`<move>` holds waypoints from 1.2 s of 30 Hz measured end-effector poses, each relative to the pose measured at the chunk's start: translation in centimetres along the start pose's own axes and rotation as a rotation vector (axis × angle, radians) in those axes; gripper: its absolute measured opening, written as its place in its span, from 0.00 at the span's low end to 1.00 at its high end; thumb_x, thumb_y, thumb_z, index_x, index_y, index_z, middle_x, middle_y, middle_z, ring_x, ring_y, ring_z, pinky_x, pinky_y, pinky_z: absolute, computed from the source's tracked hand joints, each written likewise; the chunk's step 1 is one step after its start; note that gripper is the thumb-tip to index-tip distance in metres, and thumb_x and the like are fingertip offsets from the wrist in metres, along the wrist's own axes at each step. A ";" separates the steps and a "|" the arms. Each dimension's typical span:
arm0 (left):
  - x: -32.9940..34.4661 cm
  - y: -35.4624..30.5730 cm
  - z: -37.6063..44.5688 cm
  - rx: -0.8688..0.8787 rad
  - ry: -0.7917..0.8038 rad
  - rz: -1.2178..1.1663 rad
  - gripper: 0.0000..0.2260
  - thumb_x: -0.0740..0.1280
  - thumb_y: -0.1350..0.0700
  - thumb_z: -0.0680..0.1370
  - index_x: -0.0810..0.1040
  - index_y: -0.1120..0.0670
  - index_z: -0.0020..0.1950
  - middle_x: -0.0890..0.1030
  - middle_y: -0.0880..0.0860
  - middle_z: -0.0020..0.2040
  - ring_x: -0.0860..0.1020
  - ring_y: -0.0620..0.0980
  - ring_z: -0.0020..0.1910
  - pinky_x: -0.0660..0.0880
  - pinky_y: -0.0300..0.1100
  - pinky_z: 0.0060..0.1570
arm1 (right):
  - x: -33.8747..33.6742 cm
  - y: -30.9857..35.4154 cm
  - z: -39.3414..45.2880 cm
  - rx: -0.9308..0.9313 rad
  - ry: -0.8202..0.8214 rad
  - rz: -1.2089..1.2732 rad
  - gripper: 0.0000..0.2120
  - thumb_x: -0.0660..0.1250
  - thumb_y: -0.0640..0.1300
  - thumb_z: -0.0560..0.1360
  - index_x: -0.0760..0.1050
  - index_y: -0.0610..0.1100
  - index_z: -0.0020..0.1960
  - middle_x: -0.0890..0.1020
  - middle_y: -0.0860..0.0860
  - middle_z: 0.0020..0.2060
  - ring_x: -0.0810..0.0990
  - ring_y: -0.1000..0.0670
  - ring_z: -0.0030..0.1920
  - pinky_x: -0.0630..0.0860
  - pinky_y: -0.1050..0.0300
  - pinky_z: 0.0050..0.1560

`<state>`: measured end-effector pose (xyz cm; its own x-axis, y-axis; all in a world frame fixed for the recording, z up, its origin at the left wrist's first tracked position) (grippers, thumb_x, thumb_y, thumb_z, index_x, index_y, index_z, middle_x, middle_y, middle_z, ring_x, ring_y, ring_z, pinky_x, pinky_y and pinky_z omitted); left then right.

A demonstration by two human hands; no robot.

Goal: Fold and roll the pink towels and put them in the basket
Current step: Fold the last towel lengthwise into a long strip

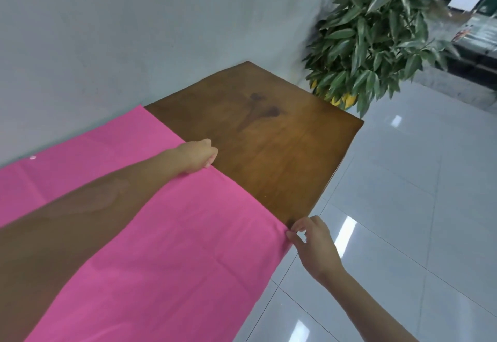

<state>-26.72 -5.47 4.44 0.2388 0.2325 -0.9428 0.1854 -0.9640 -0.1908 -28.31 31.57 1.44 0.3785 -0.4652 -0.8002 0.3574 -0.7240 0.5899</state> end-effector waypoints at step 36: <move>5.0 -1.0 -40.6 -0.119 -0.340 -0.016 0.20 0.69 0.64 0.76 0.62 0.45 0.37 0.71 0.43 0.35 0.68 0.37 0.34 0.64 0.39 0.34 | 6.2 7.7 -24.4 -0.384 0.079 -0.115 0.07 0.47 0.47 0.85 0.56 0.57 0.50 0.77 0.48 0.31 0.79 0.44 0.32 0.76 0.42 0.35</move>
<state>13.01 1.95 11.04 -0.0921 0.1722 -0.9807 0.3012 -0.9340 -0.1923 -2.36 35.51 3.62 0.3760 -0.3410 -0.8616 0.6888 -0.5192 0.5060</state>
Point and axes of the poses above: each hand's wrist, its own z-axis towards the middle knuckle, its own x-axis out of the palm, y = z × x, the point moved 3 cm from there along z, towards the middle knuckle
